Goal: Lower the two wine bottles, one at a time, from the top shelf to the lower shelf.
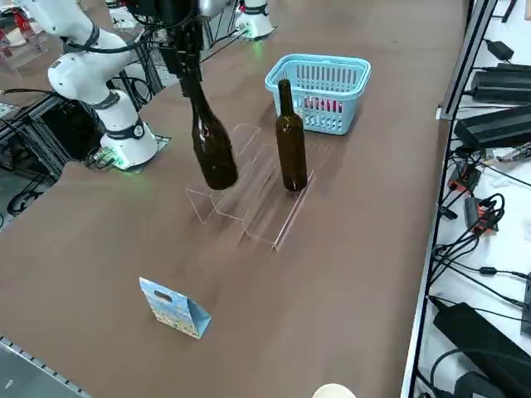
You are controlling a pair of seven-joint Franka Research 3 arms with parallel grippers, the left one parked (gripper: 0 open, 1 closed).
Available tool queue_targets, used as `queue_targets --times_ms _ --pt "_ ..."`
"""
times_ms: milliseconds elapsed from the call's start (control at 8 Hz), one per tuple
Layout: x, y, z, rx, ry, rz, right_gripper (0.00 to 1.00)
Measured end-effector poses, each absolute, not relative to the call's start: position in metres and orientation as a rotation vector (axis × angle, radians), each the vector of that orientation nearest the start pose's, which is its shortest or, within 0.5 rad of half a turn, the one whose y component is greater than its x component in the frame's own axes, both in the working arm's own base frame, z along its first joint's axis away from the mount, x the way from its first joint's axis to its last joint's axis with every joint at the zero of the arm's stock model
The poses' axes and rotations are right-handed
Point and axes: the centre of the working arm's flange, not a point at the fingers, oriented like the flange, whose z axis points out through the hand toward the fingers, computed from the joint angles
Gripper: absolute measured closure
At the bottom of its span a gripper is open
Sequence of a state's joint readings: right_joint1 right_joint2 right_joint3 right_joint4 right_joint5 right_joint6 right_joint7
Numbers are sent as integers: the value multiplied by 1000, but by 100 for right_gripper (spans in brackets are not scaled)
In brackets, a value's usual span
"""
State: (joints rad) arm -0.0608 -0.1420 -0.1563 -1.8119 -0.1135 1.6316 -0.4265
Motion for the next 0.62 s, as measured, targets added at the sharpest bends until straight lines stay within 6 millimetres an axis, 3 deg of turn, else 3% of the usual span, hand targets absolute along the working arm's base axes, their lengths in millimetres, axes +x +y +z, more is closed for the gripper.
queue_targets --times_ms 250,625 --pt "538 -130 584 -3190 -416 106 60" --pt "590 -131 559 -3172 -485 124 60"
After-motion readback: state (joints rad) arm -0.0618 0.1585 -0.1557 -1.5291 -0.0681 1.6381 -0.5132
